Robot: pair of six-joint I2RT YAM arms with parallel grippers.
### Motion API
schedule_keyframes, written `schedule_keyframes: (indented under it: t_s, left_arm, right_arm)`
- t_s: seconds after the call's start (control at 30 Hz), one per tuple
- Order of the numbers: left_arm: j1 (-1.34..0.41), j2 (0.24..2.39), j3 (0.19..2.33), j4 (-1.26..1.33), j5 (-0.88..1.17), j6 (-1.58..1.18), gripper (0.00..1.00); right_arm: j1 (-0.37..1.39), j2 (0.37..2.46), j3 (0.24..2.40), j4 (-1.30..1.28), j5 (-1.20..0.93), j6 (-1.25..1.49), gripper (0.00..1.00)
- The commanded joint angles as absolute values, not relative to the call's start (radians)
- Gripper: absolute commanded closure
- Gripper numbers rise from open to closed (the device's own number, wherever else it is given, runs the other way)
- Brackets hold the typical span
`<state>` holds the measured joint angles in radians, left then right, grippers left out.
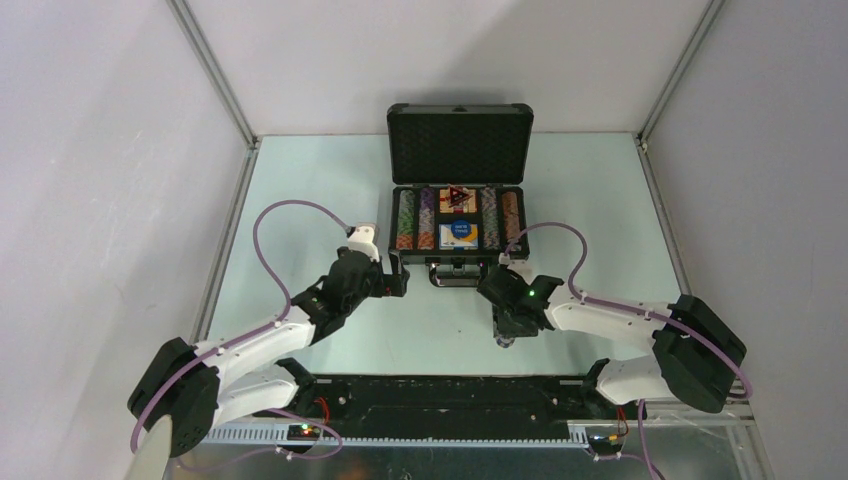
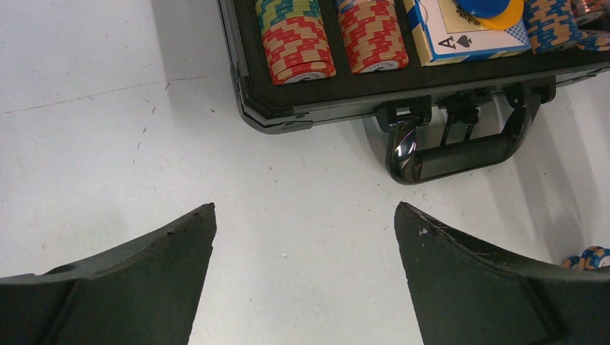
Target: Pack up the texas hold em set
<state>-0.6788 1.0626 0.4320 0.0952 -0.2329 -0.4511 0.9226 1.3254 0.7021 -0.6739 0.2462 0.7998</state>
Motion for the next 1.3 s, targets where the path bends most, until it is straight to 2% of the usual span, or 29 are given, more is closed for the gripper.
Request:
schedule_keyframes:
  t_s: [0.0, 0.7, 1.03, 1.27]
  left_arm:
    - [-0.687, 1.068, 0.472, 0.124, -0.246, -0.431, 0.02]
    - [-0.687, 1.066, 0.472, 0.124, -0.243, -0.431, 0.02]
    - [-0.686, 1.064, 0.471, 0.123, -0.247, -0.431, 0.02]
    - [-0.687, 1.063, 0.471, 0.124, -0.245, -0.431, 0.02]
  right_arm:
    - [0.918, 1.302, 0.733, -0.687, 0.268, 0.788, 0.91]
    - [0.945, 1.343, 0.733, -0.652, 0.228, 0.793, 0.86]
    - [0.948, 1.379, 0.733, -0.655, 0.234, 0.791, 0.73]
    - [0.953, 1.388, 0.732, -0.656, 0.230, 0.794, 0.56]
